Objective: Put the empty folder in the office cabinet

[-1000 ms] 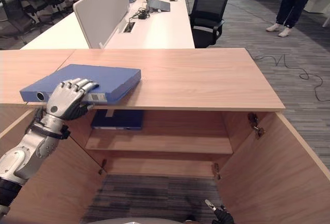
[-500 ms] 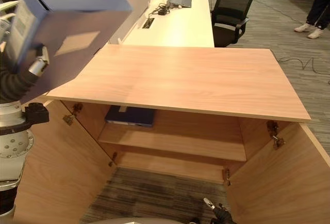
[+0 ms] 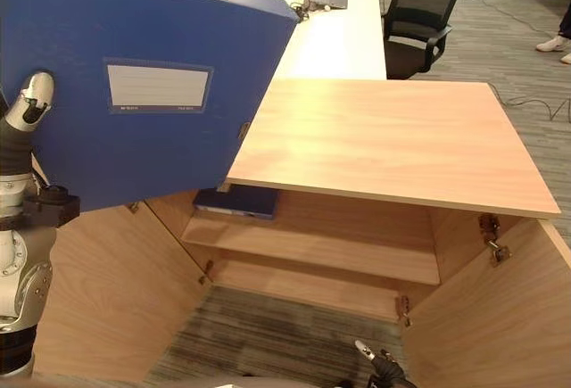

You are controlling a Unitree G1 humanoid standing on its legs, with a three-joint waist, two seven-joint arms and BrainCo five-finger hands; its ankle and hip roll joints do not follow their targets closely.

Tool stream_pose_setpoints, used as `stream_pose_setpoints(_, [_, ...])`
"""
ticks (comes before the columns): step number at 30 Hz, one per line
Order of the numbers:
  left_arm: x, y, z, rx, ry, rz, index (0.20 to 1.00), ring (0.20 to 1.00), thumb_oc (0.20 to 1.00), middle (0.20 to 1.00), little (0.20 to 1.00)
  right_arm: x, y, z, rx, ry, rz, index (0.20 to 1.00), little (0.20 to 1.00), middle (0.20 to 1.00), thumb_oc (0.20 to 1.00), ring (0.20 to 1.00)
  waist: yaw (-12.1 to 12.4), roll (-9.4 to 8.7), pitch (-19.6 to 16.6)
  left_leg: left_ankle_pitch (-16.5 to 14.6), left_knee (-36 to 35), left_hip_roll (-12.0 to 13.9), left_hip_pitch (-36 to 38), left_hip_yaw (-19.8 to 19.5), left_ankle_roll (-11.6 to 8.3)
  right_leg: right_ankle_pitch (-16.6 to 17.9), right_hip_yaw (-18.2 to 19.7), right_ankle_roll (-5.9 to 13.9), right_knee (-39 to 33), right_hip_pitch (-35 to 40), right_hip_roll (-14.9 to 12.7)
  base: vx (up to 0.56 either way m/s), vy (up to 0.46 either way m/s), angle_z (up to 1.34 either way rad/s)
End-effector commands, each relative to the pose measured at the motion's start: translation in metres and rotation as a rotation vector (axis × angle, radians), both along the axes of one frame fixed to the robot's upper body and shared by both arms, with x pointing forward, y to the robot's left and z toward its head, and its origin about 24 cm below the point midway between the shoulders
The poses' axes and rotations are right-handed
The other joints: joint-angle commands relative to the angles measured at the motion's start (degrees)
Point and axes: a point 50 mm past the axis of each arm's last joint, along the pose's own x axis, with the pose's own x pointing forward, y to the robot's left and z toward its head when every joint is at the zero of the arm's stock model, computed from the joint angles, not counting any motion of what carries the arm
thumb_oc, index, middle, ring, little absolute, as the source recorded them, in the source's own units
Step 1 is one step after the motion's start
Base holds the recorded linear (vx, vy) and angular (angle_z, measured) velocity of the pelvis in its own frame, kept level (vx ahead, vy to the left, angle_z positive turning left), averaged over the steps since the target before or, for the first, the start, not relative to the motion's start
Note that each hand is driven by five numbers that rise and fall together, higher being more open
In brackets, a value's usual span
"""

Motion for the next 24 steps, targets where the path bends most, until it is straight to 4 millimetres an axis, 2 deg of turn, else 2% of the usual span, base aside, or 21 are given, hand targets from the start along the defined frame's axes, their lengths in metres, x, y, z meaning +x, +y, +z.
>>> stream_pose_setpoints(1, [-0.008,-0.004,0.027,-0.064,-0.139,-0.146,0.200,0.200,0.200,0.200,0.200,0.036,0.006,0.008,0.021,-0.095,0.053,1.000,1.000,1.000,1.000,1.000,0.1,-2.50,2.2,-2.6,0.2,-0.6,0.7,-0.1,-0.44,-5.2,0.5,4.29,0.6,3.8,-2.1,0.00,0.000,0.00])
stream_pose_setpoints(4, [-0.006,-0.004,0.020,-0.101,-0.092,-0.207,0.200,0.200,0.200,0.200,0.200,0.050,0.010,0.013,0.031,-0.148,0.096,1.000,1.000,1.000,1.000,1.000,0.3,-2.60,2.3,-2.6,0.2,-0.6,0.7,-0.1,-0.44,-5.2,0.5,4.23,0.6,3.8,-2.0,0.00,0.000,0.00])
stream_pose_setpoints(7, [-0.004,0.000,0.017,-0.110,-0.066,-0.202,0.200,0.200,0.200,0.200,0.200,0.073,0.019,0.025,0.039,-0.256,0.193,1.000,1.000,1.000,1.000,1.000,0.6,-2.78,2.5,-2.6,0.2,-0.5,0.7,-0.1,-0.48,-5.2,0.5,4.16,0.7,3.8,-1.9,0.00,0.000,0.00])
stream_pose_setpoints(8, [-0.004,0.000,0.017,-0.110,-0.066,-0.201,0.200,0.200,0.200,0.200,0.200,0.073,0.019,0.025,0.039,-0.256,0.193,1.000,1.000,1.000,1.000,1.000,0.5,-2.78,2.5,-2.6,0.2,-0.5,0.7,-0.1,-0.48,-5.2,0.5,4.16,0.7,3.8,-1.9,0.00,0.000,0.00])
stream_pose_setpoints(9, [-0.002,0.003,0.012,-0.131,-0.035,-0.206,0.200,0.200,0.200,0.200,0.200,0.097,0.026,0.043,0.037,-0.381,0.299,1.000,1.000,1.000,1.000,1.000,0.6,-3.03,2.7,-2.5,0.2,-0.5,0.7,0.0,-0.53,-5.2,0.6,4.14,0.8,3.7,-1.9,0.00,0.000,0.00])
stream_pose_setpoints(10, [-0.002,0.005,0.008,-0.142,-0.007,-0.211,0.200,0.200,0.200,0.200,0.200,0.111,0.029,0.060,0.032,-0.485,0.361,1.000,1.000,1.000,1.000,1.000,0.4,-3.26,2.7,-2.5,0.2,-0.4,0.7,0.0,-0.53,-5.2,0.6,4.12,0.8,3.6,-1.9,0.00,0.000,0.00])
stream_pose_setpoints(11, [-0.002,0.006,0.007,-0.144,-0.006,-0.211,0.200,0.200,0.200,0.200,0.200,0.110,0.029,0.060,0.032,-0.483,0.362,1.000,1.000,1.000,1.000,1.000,0.4,-3.20,2.6,-2.5,0.2,-0.4,0.7,0.1,-0.53,-5.2,0.7,4.12,0.8,3.7,-1.9,0.00,0.000,0.00])
stream_pose_setpoints(13, [0.000,0.007,0.003,-0.155,0.020,-0.215,0.200,0.200,0.200,0.200,0.200,0.125,0.032,0.083,0.032,-0.608,0.421,1.000,1.000,1.000,1.000,1.000,0.1,-3.40,2.7,-2.5,0.2,-0.4,0.7,0.2,-0.51,-5.2,0.7,4.10,0.9,3.6,-1.8,0.00,0.005,-0.03])
stream_pose_setpoints(14, [0.000,0.008,-0.001,-0.159,0.041,-0.215,0.200,0.200,0.200,0.200,0.200,0.137,0.035,0.109,0.041,-0.739,0.464,1.000,1.000,1.000,1.000,1.000,-0.2,-3.55,2.7,-2.5,0.2,-0.3,0.8,0.3,-0.47,-5.2,0.8,4.11,0.9,3.4,-1.9,0.00,0.000,0.00])
stream_pose_setpoints(15, [0.001,0.007,-0.002,-0.158,0.051,-0.210,0.200,0.200,0.200,0.200,0.200,0.143,0.036,0.123,0.043,-0.804,0.483,1.000,1.000,1.000,1.000,1.000,-0.3,-3.63,2.6,-2.6,0.2,-0.3,0.9,0.4,-0.43,-5.1,0.9,4.10,0.9,3.4,-1.9,0.00,0.000,0.00])
stream_pose_setpoints(16, [0.002,0.007,-0.003,-0.158,0.056,-0.206,0.200,0.200,0.200,0.200,0.200,0.148,0.038,0.134,0.044,-0.857,0.499,1.000,1.000,1.000,1.000,1.000,-0.4,-3.67,2.6,-2.6,0.2,-0.3,0.9,0.5,-0.40,-5.1,0.9,4.10,0.9,3.4,-1.9,0.00,0.000,0.00])
stream_pose_setpoints(17, [0.002,0.007,-0.003,-0.159,0.057,-0.206,0.200,0.200,0.200,0.200,0.200,0.147,0.038,0.134,0.044,-0.856,0.498,1.000,1.000,1.000,1.000,1.000,-0.4,-3.62,2.6,-2.6,0.2,-0.2,0.9,0.5,-0.40,-5.2,0.9,4.10,0.9,3.4,-1.9,0.00,0.000,0.00])
stream_pose_setpoints(20, [0.002,0.008,-0.008,-0.163,0.078,-0.185,0.200,0.200,0.200,0.200,0.200,0.160,0.049,0.174,0.051,-1.029,0.588,1.000,1.000,1.000,1.000,1.000,-0.7,-3.84,2.5,-2.6,0.2,-0.2,1.0,0.9,-0.30,-5.1,1.3,4.11,0.9,3.3,-2.0,0.00,0.003,-0.01])
stream_pose_setpoints(22, [0.003,0.007,-0.011,-0.162,0.091,-0.179,0.200,0.200,0.200,0.200,0.200,0.164,0.054,0.191,0.058,-1.104,0.619,1.000,1.000,1.000,1.000,1.000,-0.9,-3.87,2.4,-2.7,0.2,-0.2,1.1,1.1,-0.20,-5.0,1.5,4.07,1.0,3.2,-2.0,0.00,0.000,0.00])
stream_pose_setpoints(24, [0.003,0.008,-0.013,-0.156,0.096,-0.163,0.200,0.200,0.200,0.200,0.200,0.167,0.065,0.218,0.081,-1.216,0.687,1.000,1.000,1.000,1.000,1.000,-1.2,-3.97,2.3,-2.8,0.2,-0.1,1.2,1.4,-0.07,-5.0,1.8,4.04,0.9,3.1,-2.0,0.01,0.009,-0.02])
